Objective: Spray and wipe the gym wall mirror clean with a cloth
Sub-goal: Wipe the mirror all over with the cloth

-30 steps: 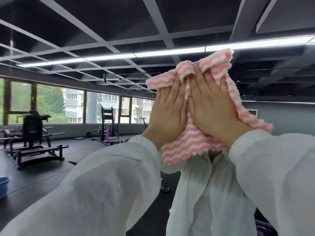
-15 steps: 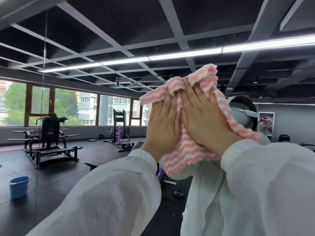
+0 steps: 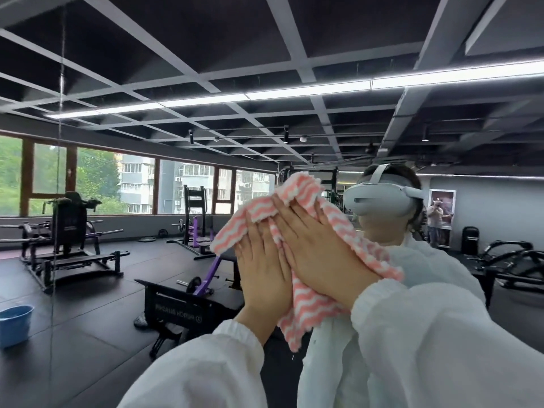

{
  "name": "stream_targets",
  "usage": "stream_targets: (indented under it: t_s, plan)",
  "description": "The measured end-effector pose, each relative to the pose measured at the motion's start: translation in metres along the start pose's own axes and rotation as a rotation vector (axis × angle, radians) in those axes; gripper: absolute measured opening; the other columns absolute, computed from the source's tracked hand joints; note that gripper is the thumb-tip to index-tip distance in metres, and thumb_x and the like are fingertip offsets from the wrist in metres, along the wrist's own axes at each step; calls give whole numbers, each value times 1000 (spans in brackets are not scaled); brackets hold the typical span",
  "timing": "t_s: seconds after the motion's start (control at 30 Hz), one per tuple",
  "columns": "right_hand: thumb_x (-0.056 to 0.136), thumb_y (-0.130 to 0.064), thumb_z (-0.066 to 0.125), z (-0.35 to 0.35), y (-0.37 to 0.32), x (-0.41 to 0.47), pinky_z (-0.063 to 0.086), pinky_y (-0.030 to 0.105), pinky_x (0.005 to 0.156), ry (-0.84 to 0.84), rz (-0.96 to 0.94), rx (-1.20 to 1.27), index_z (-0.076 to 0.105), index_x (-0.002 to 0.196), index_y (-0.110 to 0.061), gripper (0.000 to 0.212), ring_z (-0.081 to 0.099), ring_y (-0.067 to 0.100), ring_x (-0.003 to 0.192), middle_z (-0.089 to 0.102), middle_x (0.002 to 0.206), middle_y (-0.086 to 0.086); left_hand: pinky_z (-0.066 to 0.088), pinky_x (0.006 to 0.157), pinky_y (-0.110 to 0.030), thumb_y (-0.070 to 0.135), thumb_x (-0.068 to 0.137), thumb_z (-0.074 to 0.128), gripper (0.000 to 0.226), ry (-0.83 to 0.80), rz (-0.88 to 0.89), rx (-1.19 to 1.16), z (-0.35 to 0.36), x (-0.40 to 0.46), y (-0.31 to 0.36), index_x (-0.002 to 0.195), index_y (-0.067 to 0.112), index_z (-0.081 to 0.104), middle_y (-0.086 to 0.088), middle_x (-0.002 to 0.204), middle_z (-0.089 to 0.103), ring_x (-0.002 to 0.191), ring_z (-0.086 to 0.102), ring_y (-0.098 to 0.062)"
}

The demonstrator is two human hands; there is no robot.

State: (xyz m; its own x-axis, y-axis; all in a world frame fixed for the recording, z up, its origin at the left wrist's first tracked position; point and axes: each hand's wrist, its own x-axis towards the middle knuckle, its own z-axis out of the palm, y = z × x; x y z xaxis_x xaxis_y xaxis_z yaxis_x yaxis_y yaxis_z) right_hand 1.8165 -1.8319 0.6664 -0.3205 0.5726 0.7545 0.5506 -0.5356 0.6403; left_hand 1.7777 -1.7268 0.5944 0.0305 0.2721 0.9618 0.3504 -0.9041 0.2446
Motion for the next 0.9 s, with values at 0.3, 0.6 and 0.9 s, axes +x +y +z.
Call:
stream_targets:
  t_s: [0.3, 0.6, 0.9]
  plan:
    - [88, -26, 31, -18, 72, -48, 22, 54, 101, 44, 457, 1, 46, 134, 4, 57, 36, 33, 127, 37, 148, 19, 25, 109, -48, 30, 96, 29, 52, -40, 421, -104, -5, 47, 95, 142, 8, 34, -17, 151, 30, 132, 31, -30]
    - [95, -34, 13, 0, 27, 36, -2, 41, 112, 9, 409, -89, 15, 146, -5, 58, 26, 27, 141, 21, 156, 12, 14, 116, -44, 24, 96, 30, 53, 11, 453, -19, -21, 100, 12, 143, -1, 30, -24, 147, 33, 136, 30, -40]
    - [95, -51, 34, 16, -63, 97, -23, 51, 106, -43, 88, -275, 37, 145, -20, 59, 25, 17, 142, 31, 153, 4, 17, 113, -52, 28, 96, 16, 58, -97, 199, 87, -36, 89, -113, 143, -6, 26, -26, 148, 27, 138, 27, -39]
